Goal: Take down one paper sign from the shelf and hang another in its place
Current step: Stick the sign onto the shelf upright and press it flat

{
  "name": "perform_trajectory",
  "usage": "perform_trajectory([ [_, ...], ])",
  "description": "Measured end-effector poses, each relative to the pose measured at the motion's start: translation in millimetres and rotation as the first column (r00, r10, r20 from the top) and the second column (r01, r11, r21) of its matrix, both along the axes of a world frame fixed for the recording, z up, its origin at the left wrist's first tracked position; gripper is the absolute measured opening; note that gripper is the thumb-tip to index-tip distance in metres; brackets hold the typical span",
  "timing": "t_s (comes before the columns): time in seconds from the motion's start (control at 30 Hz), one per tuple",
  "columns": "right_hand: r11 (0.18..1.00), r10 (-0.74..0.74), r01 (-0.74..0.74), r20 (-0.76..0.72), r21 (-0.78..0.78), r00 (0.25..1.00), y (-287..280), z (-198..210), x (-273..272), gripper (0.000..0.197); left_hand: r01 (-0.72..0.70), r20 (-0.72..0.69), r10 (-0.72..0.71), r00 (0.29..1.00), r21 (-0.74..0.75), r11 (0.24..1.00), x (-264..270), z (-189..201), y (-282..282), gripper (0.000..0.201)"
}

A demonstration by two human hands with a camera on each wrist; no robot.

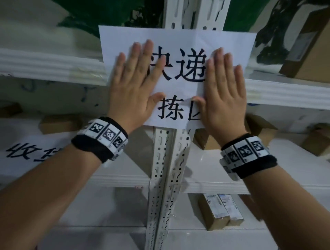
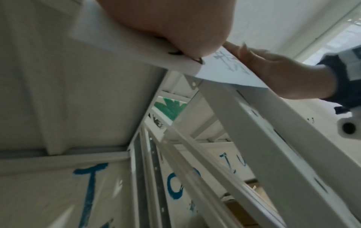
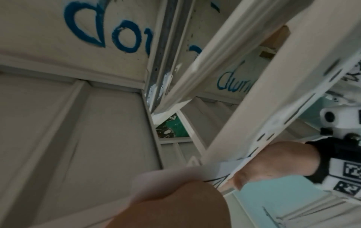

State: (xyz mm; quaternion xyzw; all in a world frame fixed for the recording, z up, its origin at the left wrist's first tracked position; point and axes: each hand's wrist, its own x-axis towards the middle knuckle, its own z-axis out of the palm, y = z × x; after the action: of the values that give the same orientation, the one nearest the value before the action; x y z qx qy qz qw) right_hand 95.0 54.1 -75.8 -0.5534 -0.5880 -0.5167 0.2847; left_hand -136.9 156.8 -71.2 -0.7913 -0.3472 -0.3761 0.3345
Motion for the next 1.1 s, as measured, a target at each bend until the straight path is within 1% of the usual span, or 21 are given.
perform_trajectory([
  [0.07,0.999,-0.046,0.046,-0.013,0.005,0.999,-5.6,-3.7,14.7,0.083,-0.040,0.020,0.041,0.999,-0.009,0.999,-13.5,-1.8,5.2,0.080],
  [0.17,0.993,-0.119,0.120,-0.057,0.000,0.991,-15.1,-8.0,34.3,0.084,-0.054,0.108,0.057,0.993,-0.035,0.998,-39.3,-7.0,16.2,0.081],
  [0.27,0.993,-0.117,0.112,-0.144,-0.045,0.983,-26.4,-15.2,46.7,0.083,-0.054,0.213,0.071,0.974,-0.084,0.995,-73.2,-16.7,26.2,0.084],
  [0.33,0.998,-0.025,0.011,-0.243,-0.057,0.970,-32.4,-14.6,43.9,0.077,-0.001,0.259,0.031,0.966,-0.115,0.993,-87.2,-21.8,25.1,0.086],
  [0.37,0.998,0.049,-0.060,-0.320,-0.026,0.946,-34.6,-10.6,35.7,0.074,0.052,0.307,-0.012,0.952,-0.124,0.991,-86.2,-21.5,19.4,0.086],
  [0.4,0.992,0.128,-0.120,-0.368,0.044,0.921,-35.0,-5.4,23.0,0.072,0.112,0.375,-0.060,0.925,-0.118,0.987,-79.4,-18.4,9.8,0.086],
  [0.43,0.980,0.189,-0.152,-0.378,0.126,0.906,-34.2,-0.6,5.3,0.071,0.164,0.430,-0.112,0.896,-0.085,0.983,-67.8,-13.6,-2.5,0.085],
  [0.47,0.968,0.225,-0.164,-0.363,0.193,0.904,-31.7,3.2,-15.7,0.069,0.203,0.448,-0.164,0.879,-0.040,0.978,-51.5,-8.5,-16.5,0.082],
  [0.5,0.959,0.244,-0.174,-0.335,0.226,0.910,-27.2,5.7,-37.8,0.067,0.237,0.426,-0.216,0.878,0.004,0.971,-33.3,-4.2,-29.7,0.077],
  [0.53,0.955,0.257,-0.192,-0.300,0.228,0.919,-20.0,6.8,-58.0,0.063,0.277,0.370,-0.270,0.889,0.035,0.960,-14.0,-0.6,-40.5,0.072],
  [0.6,0.957,0.274,-0.243,-0.223,0.157,0.936,-3.4,7.9,-83.4,0.057,0.329,0.250,-0.331,0.910,0.050,0.943,19.3,4.8,-49.4,0.065],
  [0.63,0.962,0.268,-0.252,-0.187,0.105,0.945,4.7,8.8,-84.6,0.056,0.317,0.211,-0.318,0.924,0.037,0.948,30.4,6.8,-47.1,0.064],
  [0.7,0.978,0.208,-0.205,-0.088,0.044,0.974,15.8,11.3,-68.8,0.054,0.216,0.145,-0.214,0.966,0.000,0.976,39.0,7.6,-30.6,0.064],
  [0.77,0.992,0.122,-0.123,0.032,0.040,0.992,17.8,10.3,-44.1,0.051,0.090,0.054,-0.091,0.994,0.004,0.996,32.0,4.1,-13.3,0.068],
  [0.8,0.996,0.087,-0.089,0.055,0.030,0.995,15.1,9.5,-32.8,0.053,0.047,0.023,-0.047,0.999,0.012,0.999,23.4,2.5,-7.6,0.071],
  [0.87,1.000,0.018,-0.017,0.038,-0.025,0.999,4.6,6.4,-11.6,0.061,0.016,0.001,-0.016,1.000,0.007,1.000,2.4,-1.6,1.8,0.078],
  [0.93,0.997,-0.055,0.055,-0.003,-0.050,0.998,-7.3,2.6,12.9,0.070,0.004,0.009,-0.004,1.000,-0.007,1.000,-19.5,-6.4,12.0,0.080],
  [1.03,0.992,-0.118,0.113,-0.102,-0.052,0.988,-28.9,-7.3,46.4,0.081,-0.020,0.115,0.026,0.993,-0.053,0.998,-48.7,-15.3,23.0,0.085],
  [1.1,0.990,-0.139,0.132,-0.150,-0.050,0.979,-39.8,-16.1,62.6,0.080,-0.039,0.160,0.054,0.986,-0.094,0.995,-64.3,-21.2,26.9,0.087],
])
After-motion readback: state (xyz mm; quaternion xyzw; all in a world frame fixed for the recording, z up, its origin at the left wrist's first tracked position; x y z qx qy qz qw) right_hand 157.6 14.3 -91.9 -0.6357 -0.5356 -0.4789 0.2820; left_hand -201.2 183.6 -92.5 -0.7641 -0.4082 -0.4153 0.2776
